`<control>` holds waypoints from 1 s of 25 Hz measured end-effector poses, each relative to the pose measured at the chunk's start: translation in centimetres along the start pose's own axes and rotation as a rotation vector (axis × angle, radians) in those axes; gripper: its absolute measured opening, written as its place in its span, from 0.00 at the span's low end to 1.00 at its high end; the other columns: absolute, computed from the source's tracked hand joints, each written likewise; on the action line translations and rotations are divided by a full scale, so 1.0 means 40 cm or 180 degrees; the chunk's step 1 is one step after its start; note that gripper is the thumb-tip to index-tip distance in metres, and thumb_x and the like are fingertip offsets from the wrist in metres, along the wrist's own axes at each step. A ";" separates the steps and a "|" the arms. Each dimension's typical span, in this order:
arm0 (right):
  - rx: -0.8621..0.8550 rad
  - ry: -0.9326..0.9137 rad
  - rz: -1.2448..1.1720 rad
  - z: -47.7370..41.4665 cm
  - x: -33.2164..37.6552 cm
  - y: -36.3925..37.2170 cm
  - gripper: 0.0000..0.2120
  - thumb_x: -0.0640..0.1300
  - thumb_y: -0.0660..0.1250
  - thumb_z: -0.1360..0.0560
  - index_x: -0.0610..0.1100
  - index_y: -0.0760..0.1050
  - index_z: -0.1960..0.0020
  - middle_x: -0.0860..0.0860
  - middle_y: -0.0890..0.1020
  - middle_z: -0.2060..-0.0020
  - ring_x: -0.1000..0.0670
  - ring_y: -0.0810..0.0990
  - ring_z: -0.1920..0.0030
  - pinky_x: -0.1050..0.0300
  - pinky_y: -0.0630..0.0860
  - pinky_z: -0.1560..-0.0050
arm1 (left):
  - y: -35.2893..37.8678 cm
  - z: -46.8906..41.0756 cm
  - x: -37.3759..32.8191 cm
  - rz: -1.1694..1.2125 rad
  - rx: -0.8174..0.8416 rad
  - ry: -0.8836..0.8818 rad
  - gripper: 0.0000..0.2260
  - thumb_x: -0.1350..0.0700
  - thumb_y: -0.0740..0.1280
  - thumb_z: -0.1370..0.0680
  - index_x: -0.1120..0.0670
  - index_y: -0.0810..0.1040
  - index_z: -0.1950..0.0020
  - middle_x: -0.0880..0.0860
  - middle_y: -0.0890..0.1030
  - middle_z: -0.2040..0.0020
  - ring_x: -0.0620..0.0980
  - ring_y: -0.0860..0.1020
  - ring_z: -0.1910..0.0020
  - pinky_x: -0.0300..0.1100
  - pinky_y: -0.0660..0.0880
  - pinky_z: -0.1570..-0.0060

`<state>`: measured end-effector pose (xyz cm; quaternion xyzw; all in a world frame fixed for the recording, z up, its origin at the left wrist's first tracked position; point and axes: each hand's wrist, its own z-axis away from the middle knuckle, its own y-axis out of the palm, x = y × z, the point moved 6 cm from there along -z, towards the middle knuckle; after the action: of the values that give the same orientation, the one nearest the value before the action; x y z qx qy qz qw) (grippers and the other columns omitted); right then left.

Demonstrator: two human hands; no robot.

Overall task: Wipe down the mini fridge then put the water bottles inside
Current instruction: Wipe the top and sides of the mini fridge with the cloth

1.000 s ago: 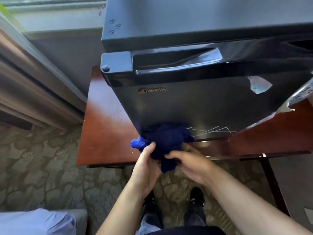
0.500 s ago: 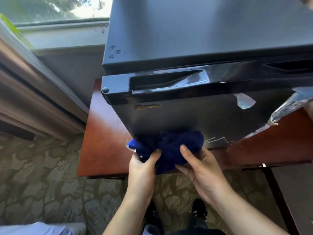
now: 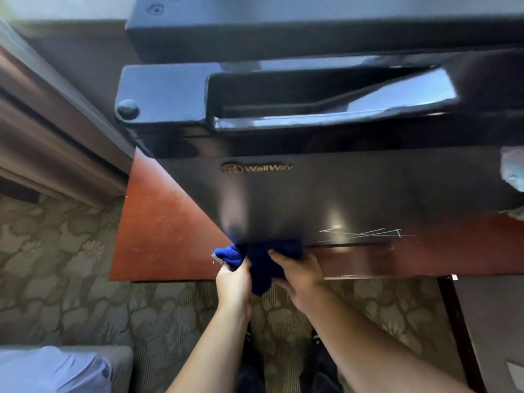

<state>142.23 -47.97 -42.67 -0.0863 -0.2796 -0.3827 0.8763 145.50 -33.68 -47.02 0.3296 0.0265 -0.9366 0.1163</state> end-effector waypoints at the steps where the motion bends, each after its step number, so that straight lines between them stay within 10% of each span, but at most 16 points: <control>1: 0.0029 0.0020 -0.0043 -0.007 0.000 -0.012 0.15 0.33 0.75 0.26 0.37 0.80 0.40 0.37 0.86 0.44 0.47 0.85 0.58 0.52 0.83 0.64 | 0.005 0.000 0.006 0.0007 0.0028 -0.0023 0.12 0.58 0.74 0.22 0.53 0.82 0.38 0.54 0.89 0.52 0.52 0.89 0.57 0.42 0.83 0.62; 12: 0.0180 -0.0653 -0.0681 0.051 0.221 -0.424 0.11 0.41 0.73 0.24 0.40 0.82 0.42 0.42 0.89 0.51 0.46 0.90 0.55 0.57 0.84 0.65 | 0.400 0.268 0.121 0.0859 0.0914 -0.0525 0.11 0.62 0.70 0.19 0.57 0.82 0.37 0.60 0.87 0.43 0.60 0.86 0.45 0.50 0.85 0.52; 17: 0.0203 -0.1005 -0.0494 0.046 0.317 -0.616 0.14 0.39 0.66 0.19 0.41 0.79 0.35 0.41 0.88 0.45 0.43 0.87 0.45 0.47 0.85 0.44 | 0.612 0.345 0.228 0.0690 0.1063 -0.0993 0.14 0.62 0.66 0.17 0.59 0.78 0.31 0.63 0.84 0.37 0.63 0.83 0.39 0.58 0.80 0.39; 21: 0.0229 -0.1098 -0.0478 0.039 0.326 -0.671 0.11 0.35 0.65 0.19 0.43 0.82 0.41 0.44 0.89 0.48 0.50 0.89 0.51 0.58 0.85 0.58 | 0.666 0.353 0.269 0.0735 0.1174 -0.0953 0.11 0.62 0.67 0.17 0.57 0.80 0.35 0.61 0.85 0.39 0.58 0.85 0.45 0.53 0.82 0.43; 25: 0.0384 -0.1050 -0.0467 0.054 0.306 -0.610 0.14 0.35 0.67 0.21 0.39 0.80 0.36 0.41 0.87 0.44 0.44 0.87 0.43 0.54 0.86 0.50 | 0.608 0.340 0.237 0.0959 0.1158 -0.0740 0.07 0.61 0.67 0.17 0.55 0.81 0.40 0.58 0.86 0.43 0.56 0.85 0.46 0.52 0.82 0.42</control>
<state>130.52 -71.68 -35.61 -0.0745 -0.4474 -0.4088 0.7919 135.76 -60.91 -41.64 0.2355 -0.2052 -0.9296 0.1956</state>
